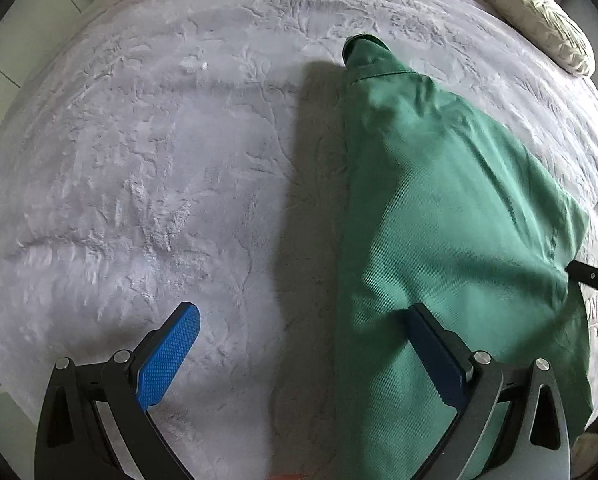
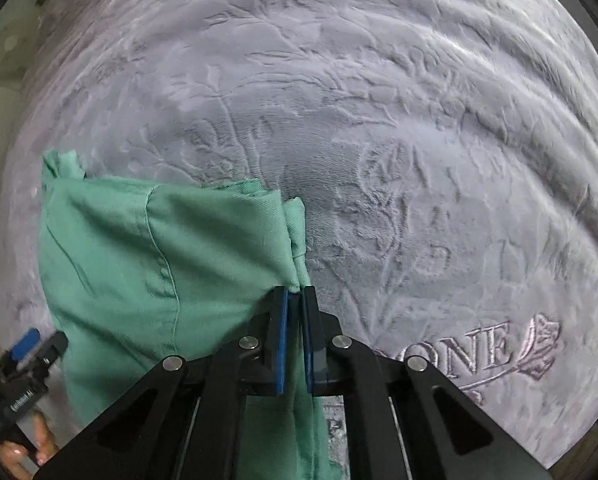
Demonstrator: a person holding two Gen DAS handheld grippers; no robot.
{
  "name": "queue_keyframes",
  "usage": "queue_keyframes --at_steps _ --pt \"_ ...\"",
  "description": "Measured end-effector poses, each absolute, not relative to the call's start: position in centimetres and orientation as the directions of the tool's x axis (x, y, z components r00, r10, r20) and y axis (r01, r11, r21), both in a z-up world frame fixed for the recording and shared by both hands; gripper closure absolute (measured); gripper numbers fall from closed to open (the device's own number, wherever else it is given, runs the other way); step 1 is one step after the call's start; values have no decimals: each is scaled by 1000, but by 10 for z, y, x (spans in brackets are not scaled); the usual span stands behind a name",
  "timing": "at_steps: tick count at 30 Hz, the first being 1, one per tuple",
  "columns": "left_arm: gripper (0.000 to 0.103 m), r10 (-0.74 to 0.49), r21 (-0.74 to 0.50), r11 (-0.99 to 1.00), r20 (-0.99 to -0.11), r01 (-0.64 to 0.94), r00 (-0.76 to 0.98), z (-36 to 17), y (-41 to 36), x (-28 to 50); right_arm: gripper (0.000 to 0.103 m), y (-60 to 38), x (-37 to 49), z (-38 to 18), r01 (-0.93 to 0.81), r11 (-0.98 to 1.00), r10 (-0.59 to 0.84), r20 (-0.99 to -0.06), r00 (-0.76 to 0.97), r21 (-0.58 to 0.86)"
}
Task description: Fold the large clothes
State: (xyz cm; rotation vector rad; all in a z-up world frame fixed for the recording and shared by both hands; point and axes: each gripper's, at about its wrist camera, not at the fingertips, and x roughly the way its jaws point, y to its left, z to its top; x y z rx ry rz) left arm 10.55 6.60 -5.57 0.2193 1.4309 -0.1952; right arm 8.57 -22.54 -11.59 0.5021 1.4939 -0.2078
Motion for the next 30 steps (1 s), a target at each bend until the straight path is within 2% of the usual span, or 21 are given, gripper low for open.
queue_keyframes --at_steps 15,27,28,29,30 --pt "0 0 36 959 -992 282 128 -47 80 82 95 -221 53 -73 432 872 200 -972 120 232" --pt "0 -18 18 954 -993 300 118 -35 86 65 94 -219 37 -69 433 861 242 -963 115 268" --pt "0 -20 16 953 -993 302 114 -34 86 60 93 -218 35 -68 431 861 245 -963 115 270" --pt "0 -23 12 952 -994 304 110 -32 86 55 88 -217 33 -67 430 861 248 -962 114 273" --pt "0 -29 4 951 -994 308 104 -32 87 51 77 -217 28 -65 431 859 251 -961 115 276"
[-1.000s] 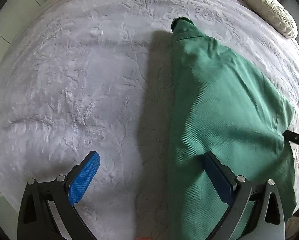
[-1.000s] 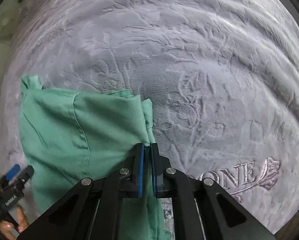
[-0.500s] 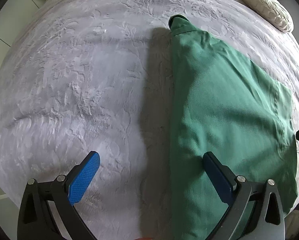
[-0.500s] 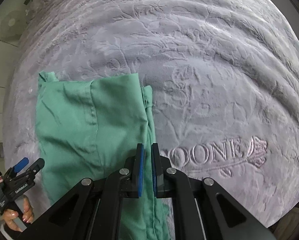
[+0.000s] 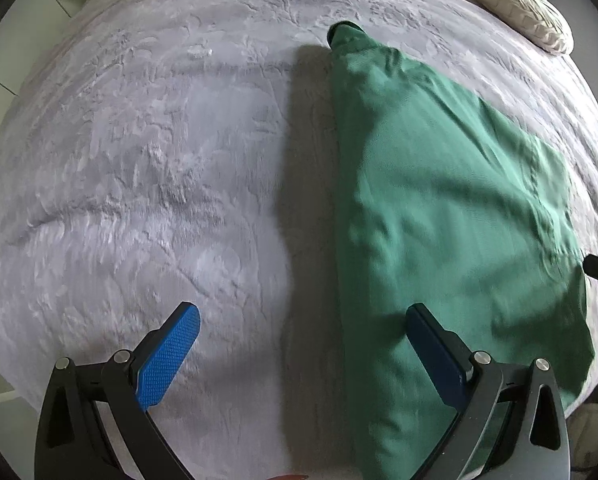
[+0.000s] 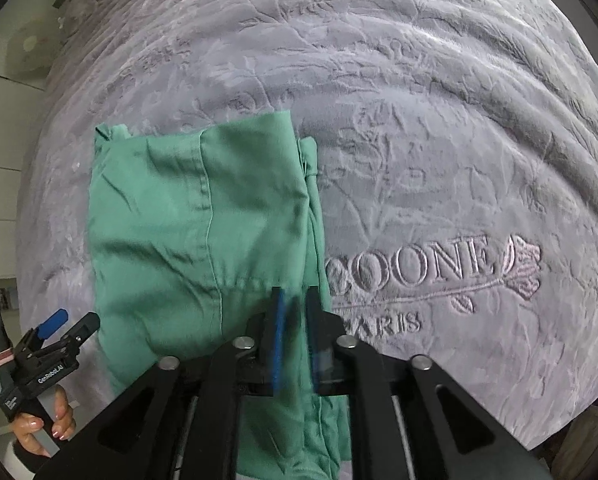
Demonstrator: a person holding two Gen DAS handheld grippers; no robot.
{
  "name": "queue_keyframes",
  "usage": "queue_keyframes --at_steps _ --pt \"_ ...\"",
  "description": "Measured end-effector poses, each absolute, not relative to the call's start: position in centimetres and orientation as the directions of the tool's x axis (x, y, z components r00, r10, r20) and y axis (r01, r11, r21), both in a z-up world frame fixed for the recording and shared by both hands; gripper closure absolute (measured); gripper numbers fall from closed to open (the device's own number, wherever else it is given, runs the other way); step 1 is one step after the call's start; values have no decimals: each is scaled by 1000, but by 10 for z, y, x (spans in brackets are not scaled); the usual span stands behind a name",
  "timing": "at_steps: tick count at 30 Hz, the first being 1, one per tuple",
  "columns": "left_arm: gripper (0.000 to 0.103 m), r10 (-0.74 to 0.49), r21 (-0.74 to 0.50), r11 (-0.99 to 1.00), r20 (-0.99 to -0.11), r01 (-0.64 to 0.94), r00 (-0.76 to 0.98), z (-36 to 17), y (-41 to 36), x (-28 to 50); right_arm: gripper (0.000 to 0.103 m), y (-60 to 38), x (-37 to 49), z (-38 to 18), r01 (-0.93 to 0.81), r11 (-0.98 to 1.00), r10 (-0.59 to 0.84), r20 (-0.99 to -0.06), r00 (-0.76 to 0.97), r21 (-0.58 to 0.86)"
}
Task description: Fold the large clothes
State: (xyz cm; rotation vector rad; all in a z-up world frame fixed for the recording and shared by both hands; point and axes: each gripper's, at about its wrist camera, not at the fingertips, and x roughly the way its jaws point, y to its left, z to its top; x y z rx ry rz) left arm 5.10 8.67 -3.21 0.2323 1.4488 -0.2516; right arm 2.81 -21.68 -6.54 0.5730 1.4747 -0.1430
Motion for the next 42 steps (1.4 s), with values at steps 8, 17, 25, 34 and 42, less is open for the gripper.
queue_keyframes --at_steps 8,17,25,34,42 --pt "0 -160 -131 904 -986 407 37 -21 101 1 54 -202 -10 -48 373 879 273 -955 120 298" --pt "0 -144 -144 885 -989 442 -35 -41 115 -42 71 -187 -62 -52 329 897 290 -955 64 295" --pt "0 -121 -113 876 -993 468 -13 -35 108 -42 91 -205 -80 -91 473 825 346 -938 9 309" --pt "0 -116 -111 885 -993 453 -17 -36 115 -36 91 -212 -83 -51 458 845 283 -958 55 276" --pt "0 -88 -80 894 -996 441 -2 -23 117 -32 90 -209 -62 -37 455 848 265 -961 84 273"
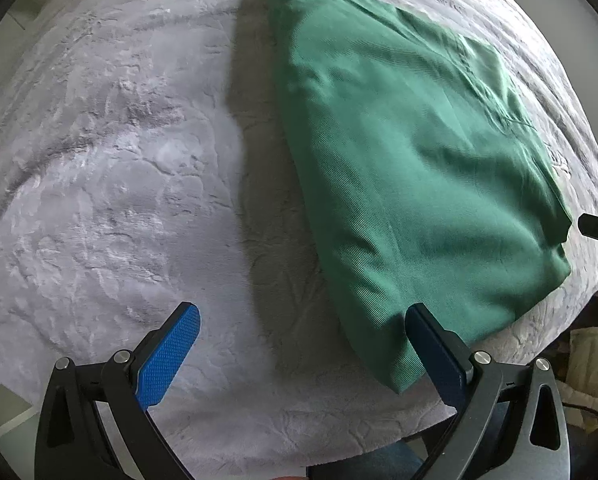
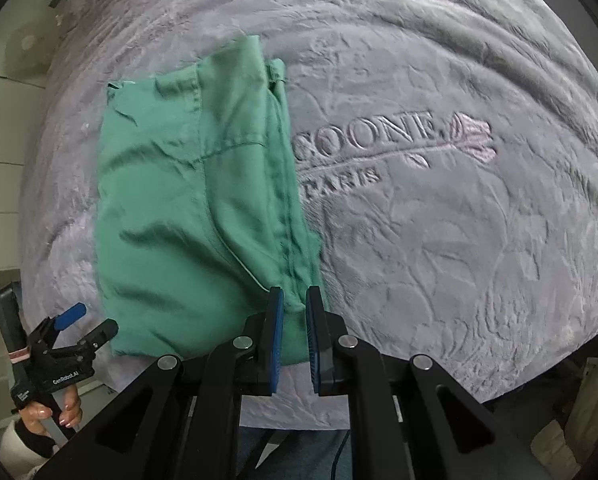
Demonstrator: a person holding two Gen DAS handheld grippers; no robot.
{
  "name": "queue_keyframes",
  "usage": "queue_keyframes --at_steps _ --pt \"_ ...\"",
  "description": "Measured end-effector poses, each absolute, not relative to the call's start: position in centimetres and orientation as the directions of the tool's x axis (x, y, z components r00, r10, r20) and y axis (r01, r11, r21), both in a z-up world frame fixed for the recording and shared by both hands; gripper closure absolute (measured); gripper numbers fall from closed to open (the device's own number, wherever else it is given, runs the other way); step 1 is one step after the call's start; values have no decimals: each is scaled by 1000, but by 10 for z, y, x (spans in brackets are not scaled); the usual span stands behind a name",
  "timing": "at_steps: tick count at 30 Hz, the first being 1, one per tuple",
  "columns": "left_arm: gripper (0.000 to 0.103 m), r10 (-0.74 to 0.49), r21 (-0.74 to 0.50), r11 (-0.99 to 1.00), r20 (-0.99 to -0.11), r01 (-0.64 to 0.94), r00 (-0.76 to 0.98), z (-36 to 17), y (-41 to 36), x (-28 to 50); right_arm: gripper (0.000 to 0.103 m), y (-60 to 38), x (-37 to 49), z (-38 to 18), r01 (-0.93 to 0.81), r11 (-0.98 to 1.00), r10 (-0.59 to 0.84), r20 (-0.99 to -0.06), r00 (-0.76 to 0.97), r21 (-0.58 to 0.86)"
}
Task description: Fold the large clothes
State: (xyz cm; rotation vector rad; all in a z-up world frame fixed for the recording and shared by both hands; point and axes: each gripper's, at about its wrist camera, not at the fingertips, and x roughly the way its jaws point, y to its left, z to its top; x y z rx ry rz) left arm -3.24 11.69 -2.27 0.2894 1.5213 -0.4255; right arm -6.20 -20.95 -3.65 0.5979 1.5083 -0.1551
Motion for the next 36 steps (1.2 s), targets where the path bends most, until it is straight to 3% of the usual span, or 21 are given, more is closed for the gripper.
queue_keyframes --at_steps 5,7,9,17,18,19,26,28,29,36 --pt "0 -60 -44 906 -998 420 26 -11 118 -23 89 -199 -52 -31 432 864 248 -965 86 261" --pt "0 -55 -33 909 -998 415 41 -4 117 -19 80 -196 -49 -28 423 875 225 -971 76 236" --pt "0 -49 -21 911 -997 411 56 3 116 -15 52 -192 -44 -22 414 882 209 -974 82 224" --pt "0 -68 -21 929 -991 368 115 43 96 4 35 -188 -20 14 386 902 150 -979 138 192" --pt "0 -73 -23 932 -989 361 127 49 94 5 21 -186 -17 20 381 904 145 -978 147 191" --pt "0 -79 -25 935 -987 353 139 56 92 7 14 -184 -14 24 376 907 141 -978 154 190" --pt "0 -88 -9 934 -975 356 204 85 78 12 13 -168 3 56 339 930 72 -975 209 142" --pt "0 -84 -1 933 -973 359 215 90 77 12 9 -164 4 59 331 935 60 -975 214 130" --pt "0 -83 1 933 -972 359 218 90 77 11 1 -163 5 60 330 936 51 -976 214 121" --pt "0 -62 25 935 -971 354 231 98 73 11 0 -162 6 69 336 938 6 -975 221 82"
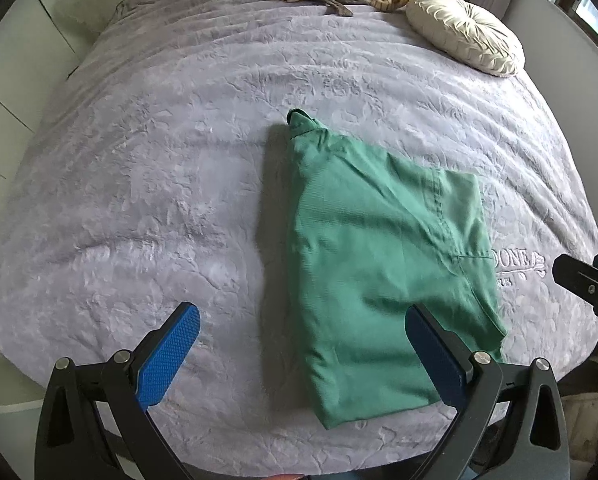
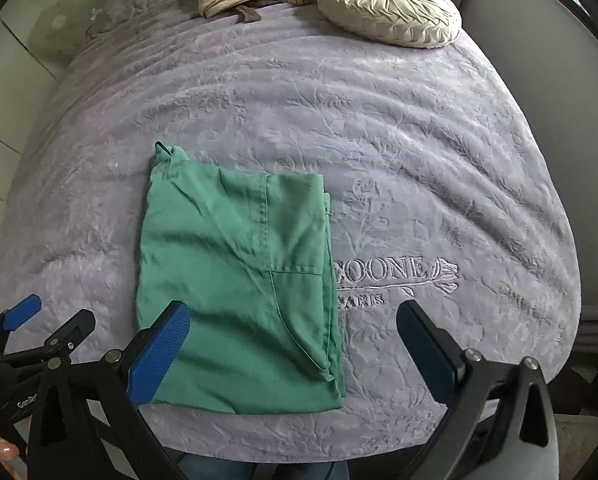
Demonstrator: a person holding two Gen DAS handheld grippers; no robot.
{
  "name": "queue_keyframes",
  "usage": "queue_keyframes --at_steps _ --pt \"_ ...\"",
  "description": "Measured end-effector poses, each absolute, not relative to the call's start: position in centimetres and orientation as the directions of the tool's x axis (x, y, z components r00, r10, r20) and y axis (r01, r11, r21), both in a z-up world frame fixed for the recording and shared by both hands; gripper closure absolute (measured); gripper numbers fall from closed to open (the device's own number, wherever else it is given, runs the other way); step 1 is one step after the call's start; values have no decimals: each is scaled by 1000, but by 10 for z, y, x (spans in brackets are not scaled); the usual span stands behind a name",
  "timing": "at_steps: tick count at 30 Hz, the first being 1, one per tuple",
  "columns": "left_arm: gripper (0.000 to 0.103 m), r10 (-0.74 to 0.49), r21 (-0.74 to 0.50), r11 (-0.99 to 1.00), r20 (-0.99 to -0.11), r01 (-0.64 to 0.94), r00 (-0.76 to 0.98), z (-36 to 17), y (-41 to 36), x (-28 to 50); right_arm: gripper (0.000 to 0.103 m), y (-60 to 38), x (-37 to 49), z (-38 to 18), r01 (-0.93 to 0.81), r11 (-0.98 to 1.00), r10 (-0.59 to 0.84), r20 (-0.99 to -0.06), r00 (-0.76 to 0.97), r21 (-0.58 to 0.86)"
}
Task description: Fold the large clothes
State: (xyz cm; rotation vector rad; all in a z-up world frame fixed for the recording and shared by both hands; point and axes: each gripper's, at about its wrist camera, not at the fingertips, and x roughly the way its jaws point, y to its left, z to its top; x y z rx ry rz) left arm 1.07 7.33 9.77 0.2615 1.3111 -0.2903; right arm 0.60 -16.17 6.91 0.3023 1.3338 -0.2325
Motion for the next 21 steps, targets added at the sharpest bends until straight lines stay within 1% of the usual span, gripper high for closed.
queue_keyframes --at_steps 4,21 --pt "0 -53 43 931 -966 361 252 103 69 11 0 -159 6 71 327 943 -9 -976 217 64" --pt "0 -62 40 927 -965 373 256 108 61 11 0 -157 6 73 321 946 -19 -977 211 51"
